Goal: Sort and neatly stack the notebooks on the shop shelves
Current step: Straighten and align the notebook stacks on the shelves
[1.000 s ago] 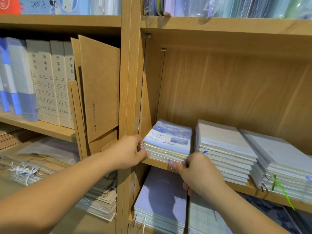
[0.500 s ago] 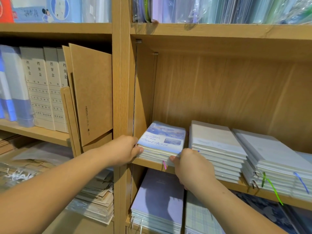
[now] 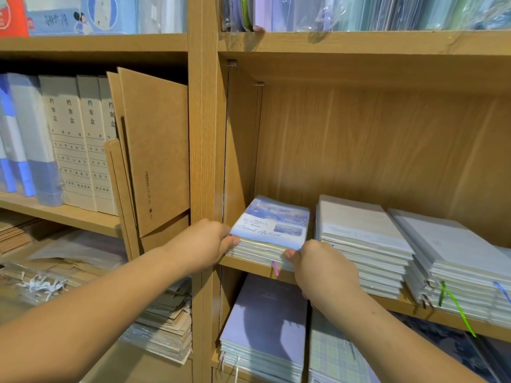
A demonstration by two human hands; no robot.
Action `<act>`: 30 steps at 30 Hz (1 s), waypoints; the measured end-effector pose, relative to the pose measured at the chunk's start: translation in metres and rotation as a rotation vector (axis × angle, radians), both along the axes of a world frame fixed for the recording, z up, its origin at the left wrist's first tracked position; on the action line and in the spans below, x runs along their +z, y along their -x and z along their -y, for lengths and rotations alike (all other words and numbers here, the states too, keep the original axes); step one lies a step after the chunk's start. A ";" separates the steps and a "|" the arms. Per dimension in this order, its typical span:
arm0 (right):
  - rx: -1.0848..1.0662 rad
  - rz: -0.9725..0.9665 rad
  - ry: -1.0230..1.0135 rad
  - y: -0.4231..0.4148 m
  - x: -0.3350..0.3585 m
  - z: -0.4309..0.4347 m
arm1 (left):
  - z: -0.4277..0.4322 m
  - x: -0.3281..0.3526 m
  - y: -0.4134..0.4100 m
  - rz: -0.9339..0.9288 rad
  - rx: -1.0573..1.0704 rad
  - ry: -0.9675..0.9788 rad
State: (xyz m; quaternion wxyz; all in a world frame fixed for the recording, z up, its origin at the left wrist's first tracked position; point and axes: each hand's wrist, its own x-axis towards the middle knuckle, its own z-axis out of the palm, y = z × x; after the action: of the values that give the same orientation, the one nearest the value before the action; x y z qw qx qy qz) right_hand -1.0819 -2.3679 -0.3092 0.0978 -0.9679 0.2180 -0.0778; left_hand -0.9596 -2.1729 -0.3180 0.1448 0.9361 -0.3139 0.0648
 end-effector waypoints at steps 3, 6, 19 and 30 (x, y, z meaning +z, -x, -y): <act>-0.006 0.009 0.015 0.000 0.000 0.000 | 0.002 0.002 0.003 -0.008 0.011 -0.019; 0.031 -0.019 0.113 0.001 -0.004 -0.001 | 0.003 0.004 0.007 0.014 0.027 -0.074; 0.047 0.052 0.044 0.007 -0.003 0.003 | -0.009 -0.005 0.007 0.006 0.026 -0.022; 0.030 0.090 0.060 0.006 -0.003 0.000 | -0.014 -0.016 0.002 -0.032 0.020 0.135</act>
State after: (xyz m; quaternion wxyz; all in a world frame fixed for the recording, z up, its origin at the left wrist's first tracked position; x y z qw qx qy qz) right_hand -1.0877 -2.3676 -0.3125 0.0798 -0.9691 0.1964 -0.1261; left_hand -0.9617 -2.1590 -0.3336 0.2117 0.9282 -0.2972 0.0724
